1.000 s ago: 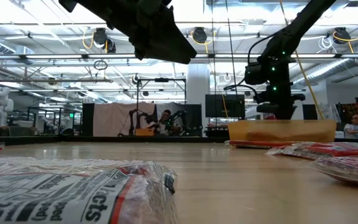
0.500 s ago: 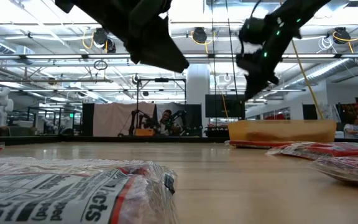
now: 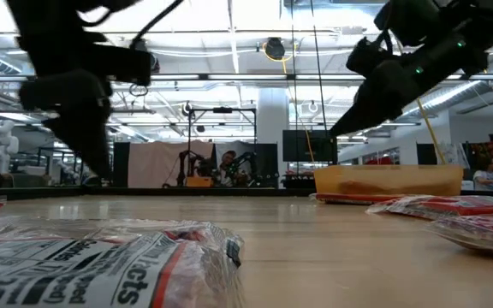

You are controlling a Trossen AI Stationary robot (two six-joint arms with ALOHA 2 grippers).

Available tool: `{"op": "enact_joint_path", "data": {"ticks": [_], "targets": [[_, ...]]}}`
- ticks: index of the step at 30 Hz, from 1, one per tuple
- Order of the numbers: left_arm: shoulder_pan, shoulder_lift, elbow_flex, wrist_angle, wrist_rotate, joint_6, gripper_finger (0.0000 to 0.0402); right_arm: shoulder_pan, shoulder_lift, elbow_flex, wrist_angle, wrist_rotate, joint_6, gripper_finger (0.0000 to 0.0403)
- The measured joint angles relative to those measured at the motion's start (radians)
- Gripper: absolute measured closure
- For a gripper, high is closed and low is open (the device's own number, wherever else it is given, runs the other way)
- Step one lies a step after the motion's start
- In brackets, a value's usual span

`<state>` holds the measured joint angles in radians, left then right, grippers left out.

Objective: Sort popcorn bags into baskets
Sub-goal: Put the red popcorn bag into the orange bin

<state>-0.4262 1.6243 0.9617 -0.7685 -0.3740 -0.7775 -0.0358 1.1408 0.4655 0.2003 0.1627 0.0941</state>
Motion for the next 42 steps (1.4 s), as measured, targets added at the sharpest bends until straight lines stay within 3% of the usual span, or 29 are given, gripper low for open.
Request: {"op": "enact_joint_path", "data": {"ticks": [5,11,19,26,34,42], "targets": [[-0.137,-0.002,-0.04,0.006,0.05,-0.14,0.0236,0.101,0.044,-0.044,0.125,0.007,0.025,0.0399],[-0.293,-0.004,-0.051,0.01,0.069,-0.303,0.0236,0.222,0.107,-0.05,0.16,0.107,0.044,0.0399],[-0.422,-0.004,-0.051,0.008,0.086,-0.335,0.0236,0.414,0.161,-0.049,0.272,0.126,0.11,0.0398],[-0.459,0.052,-0.051,0.039,0.059,-0.414,0.0243,0.519,0.161,-0.004,0.266,0.2,0.178,0.0398],[-0.494,0.06,-0.052,-0.005,0.09,-0.409,0.0289,0.529,0.161,0.092,0.261,0.208,0.106,0.0398],[-0.519,0.056,-0.119,0.048,0.052,-0.408,0.0325,0.548,0.172,0.094,0.219,0.211,0.206,0.0399]]}}
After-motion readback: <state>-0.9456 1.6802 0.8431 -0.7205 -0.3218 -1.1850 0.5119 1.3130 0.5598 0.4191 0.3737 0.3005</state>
